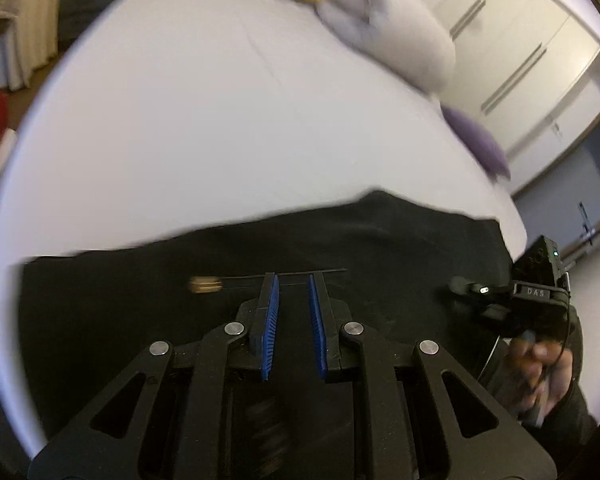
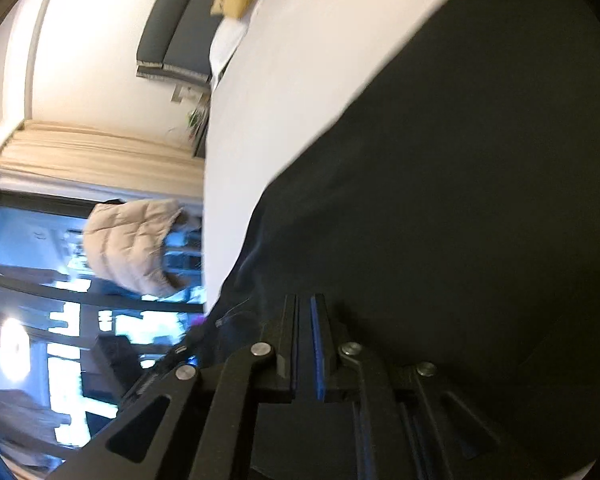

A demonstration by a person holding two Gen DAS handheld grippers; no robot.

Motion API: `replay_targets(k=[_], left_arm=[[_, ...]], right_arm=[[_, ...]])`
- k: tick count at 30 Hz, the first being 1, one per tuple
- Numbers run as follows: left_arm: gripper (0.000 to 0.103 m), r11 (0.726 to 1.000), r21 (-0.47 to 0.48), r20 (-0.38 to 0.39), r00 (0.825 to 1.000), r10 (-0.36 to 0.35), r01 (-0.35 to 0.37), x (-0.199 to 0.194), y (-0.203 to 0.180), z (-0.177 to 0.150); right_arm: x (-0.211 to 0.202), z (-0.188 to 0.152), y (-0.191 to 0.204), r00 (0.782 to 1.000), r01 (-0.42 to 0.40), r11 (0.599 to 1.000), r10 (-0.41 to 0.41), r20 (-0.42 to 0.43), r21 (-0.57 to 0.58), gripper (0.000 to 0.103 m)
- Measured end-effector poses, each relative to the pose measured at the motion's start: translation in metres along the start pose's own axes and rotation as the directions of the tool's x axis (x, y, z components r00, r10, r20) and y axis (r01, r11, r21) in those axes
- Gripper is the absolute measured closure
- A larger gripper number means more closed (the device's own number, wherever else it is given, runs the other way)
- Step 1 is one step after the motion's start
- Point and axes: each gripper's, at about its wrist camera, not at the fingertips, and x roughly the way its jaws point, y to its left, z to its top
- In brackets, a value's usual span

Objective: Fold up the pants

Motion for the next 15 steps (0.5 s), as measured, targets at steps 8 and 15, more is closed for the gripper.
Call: replay_targets(k=[8, 15], left_arm=[[0.088, 0.999, -0.028, -0.061, 0.998, -0.022, 0.020, 0.033, 0.015, -0.014], [0.088, 1.000, 0.005, -0.050, 0.999, 0.006, -0.006, 0.033, 0.012, -0.021]], right_arm=[[-0.043, 0.040, -0.060, 0.991, 0.002, 0.995, -0.015, 0.131, 0.099, 0.103], [-0.153, 0.109, -0.128, 0.910, 0.099, 0.973, -0.173, 0.377, 0.207, 0.103]])
